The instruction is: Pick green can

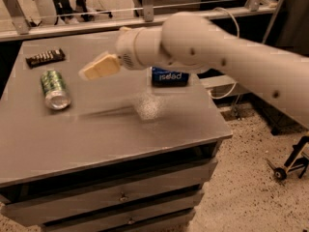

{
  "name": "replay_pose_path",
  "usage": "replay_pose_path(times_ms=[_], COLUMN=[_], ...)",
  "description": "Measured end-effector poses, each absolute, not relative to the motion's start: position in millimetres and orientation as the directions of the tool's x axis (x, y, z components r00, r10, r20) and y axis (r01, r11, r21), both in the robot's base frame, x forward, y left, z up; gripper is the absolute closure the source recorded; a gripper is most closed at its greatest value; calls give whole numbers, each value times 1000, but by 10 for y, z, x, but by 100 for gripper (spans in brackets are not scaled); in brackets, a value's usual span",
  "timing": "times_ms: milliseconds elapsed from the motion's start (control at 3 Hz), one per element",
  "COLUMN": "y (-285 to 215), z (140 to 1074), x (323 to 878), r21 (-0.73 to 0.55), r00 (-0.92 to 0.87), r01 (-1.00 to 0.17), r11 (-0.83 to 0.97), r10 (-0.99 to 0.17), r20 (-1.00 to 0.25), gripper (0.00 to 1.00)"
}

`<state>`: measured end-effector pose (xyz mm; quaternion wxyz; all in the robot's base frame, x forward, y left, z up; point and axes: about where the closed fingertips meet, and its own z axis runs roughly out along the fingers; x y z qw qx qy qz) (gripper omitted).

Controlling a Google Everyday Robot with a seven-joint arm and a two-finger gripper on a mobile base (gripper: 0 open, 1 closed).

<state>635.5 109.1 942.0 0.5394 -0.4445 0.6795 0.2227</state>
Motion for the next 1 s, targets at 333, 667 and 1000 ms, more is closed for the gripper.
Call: replay_pose_path(times_ms=[333,667,1000], y=[548,-142,-50], z=[9448,9444,9462], x=[6119,5831,5846], r21=[-240,-274,-274], r00=[20,11,17], r01=[-859,-858,-859], r11=[451,434,432], r10=[-441,-518,-512], r20=[-898,-855,-859], gripper=[0,0,0])
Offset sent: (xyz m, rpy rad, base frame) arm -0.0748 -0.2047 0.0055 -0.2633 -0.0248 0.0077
